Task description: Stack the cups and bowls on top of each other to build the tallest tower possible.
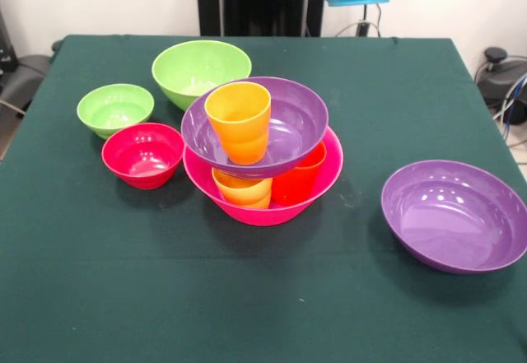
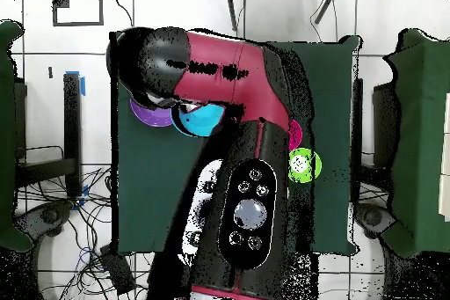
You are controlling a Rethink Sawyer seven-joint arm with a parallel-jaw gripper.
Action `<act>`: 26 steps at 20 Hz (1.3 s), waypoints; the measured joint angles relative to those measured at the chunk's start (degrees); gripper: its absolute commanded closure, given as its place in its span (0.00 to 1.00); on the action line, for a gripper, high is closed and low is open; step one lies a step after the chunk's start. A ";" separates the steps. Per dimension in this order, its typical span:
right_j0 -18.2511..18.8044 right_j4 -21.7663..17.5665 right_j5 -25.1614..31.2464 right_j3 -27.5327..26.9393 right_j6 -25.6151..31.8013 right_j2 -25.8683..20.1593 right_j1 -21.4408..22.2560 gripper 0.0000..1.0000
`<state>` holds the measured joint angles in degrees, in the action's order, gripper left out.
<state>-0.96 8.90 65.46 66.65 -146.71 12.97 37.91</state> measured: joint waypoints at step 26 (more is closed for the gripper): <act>11.91 -9.68 14.99 -29.14 0.59 -4.12 -20.03 1.00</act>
<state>10.95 -0.78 80.44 37.50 -146.12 8.85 17.88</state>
